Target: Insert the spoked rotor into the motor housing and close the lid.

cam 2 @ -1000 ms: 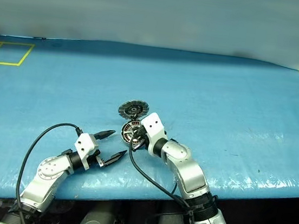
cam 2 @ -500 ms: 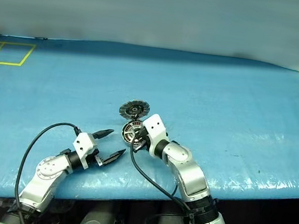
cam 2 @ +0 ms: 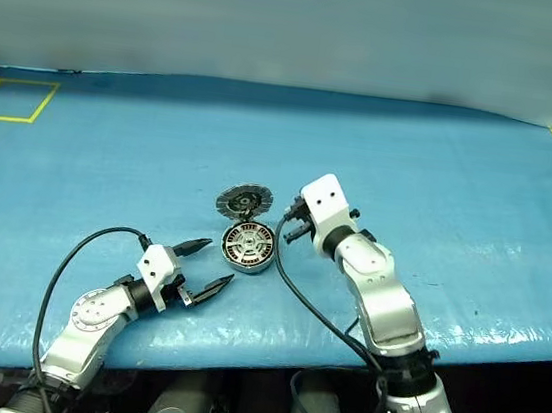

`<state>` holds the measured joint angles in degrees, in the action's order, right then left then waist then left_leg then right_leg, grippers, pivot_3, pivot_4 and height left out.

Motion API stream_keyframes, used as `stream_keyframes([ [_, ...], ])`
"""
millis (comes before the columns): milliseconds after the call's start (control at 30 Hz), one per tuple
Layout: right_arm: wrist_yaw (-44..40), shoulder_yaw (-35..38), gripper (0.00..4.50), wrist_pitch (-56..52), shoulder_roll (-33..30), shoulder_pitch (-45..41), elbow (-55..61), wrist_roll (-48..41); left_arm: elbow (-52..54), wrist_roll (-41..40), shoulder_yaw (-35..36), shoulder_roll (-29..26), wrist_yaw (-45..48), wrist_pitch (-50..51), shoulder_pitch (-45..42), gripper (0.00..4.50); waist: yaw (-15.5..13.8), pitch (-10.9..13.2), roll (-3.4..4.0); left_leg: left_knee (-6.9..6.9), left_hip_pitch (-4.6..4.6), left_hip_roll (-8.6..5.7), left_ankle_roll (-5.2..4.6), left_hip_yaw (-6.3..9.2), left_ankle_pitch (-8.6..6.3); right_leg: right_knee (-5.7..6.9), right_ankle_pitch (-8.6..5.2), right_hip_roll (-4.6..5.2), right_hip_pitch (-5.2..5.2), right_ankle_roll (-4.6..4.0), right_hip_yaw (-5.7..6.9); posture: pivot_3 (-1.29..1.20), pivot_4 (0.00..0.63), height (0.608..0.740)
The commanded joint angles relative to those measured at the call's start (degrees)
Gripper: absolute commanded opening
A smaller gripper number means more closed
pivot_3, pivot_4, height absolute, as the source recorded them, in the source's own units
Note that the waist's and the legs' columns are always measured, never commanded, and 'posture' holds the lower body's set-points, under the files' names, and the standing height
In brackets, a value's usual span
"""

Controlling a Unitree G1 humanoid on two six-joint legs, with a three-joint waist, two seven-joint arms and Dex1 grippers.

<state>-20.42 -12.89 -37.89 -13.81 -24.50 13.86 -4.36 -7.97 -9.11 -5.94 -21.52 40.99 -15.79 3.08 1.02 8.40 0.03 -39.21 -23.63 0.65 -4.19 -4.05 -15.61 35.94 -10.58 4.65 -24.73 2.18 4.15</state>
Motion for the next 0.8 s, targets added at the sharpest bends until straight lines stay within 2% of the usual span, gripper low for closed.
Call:
stream_keyframes([
  [33, -2.68, -0.12, 0.01, 5.77, 2.44, -7.54, -6.12, -0.90, 0.36, -0.15, 0.79, 0.02, -0.09, -1.77, -0.38, 4.50, -0.02, 0.00, 0.00, 0.01, -0.01, 0.00, 0.00, 0.01, 0.00, 0.00, 0.00, -0.01, 0.00, 0.00, 0.00, 0.00, 0.150, 0.740],
  [100, -4.43, -0.91, 0.01, 7.86, 3.73, -10.92, -10.56, -0.96, 0.64, -0.30, 1.07, 0.00, -0.23, -1.91, -0.09, 4.50, -0.09, 0.00, 0.00, 0.01, -0.02, -0.01, -0.01, 0.01, 0.00, -0.01, 0.17, -0.03, 0.00, -0.25, 0.00, 0.00, 0.150, 0.740],
  [200, -7.84, -1.17, 0.01, 8.95, 6.33, -14.49, -16.50, -2.69, 1.57, -0.62, 1.65, -0.11, -0.42, -2.18, 0.94, 4.50, -0.18, 0.00, 0.00, 0.01, -0.03, -0.02, -0.04, 0.00, -0.02, -0.04, 0.27, -0.02, 0.03, -0.11, -0.01, 0.00, 0.150, 0.740],
  [300, -11.27, -1.52, 0.01, 7.80, 7.32, -14.82, -17.40, -4.34, 2.49, -0.94, 2.33, -0.20, -0.61, -2.28, 2.03, 4.50, -0.28, 0.01, 0.01, 0.02, -0.05, -0.02, 0.09, -0.03, 0.05, -0.08, 0.32, -0.01, 0.04, 0.00, 0.00, 0.00, 0.150, 0.740],
  [500, -13.00, -2.25, 0.01, 3.90, 6.06, -10.62, -10.49, -5.62, 4.90, -2.11, 4.32, -1.83, -0.64, -0.99, 3.36, 4.50, -0.26, 0.01, 0.01, 0.02, -0.06, -0.02, 0.10, -0.04, 0.04, -0.10, 0.32, 0.05, 0.02, 0.00, 0.02, 0.00, 0.150, 0.740],
  [667, -13.48, -4.09, 0.01, -1.83, 2.42, -1.67, 1.86, -7.24, 6.07, -2.70, 6.56, -3.39, -0.77, -0.25, 2.06, 4.50, -0.36, 0.01, 0.01, 0.01, -0.06, -0.03, 0.02, 0.00, -0.01, -0.07, 0.15, 0.14, 0.01, -0.29, 0.05, 0.00, 0.150, 0.740],
  [800, -12.59, -6.62, 0.01, -4.20, 0.54, 4.25, 7.07, -6.91, 6.90, -3.33, 7.30, -3.96, -0.76, 0.74, 1.17, 4.50, -0.23, 0.01, 0.01, 0.01, -0.02, -0.03, -0.02, -0.01, -0.04, -0.07, 0.15, 0.37, 0.01, -0.27, 0.06, 0.00, 0.150, 0.740],
])
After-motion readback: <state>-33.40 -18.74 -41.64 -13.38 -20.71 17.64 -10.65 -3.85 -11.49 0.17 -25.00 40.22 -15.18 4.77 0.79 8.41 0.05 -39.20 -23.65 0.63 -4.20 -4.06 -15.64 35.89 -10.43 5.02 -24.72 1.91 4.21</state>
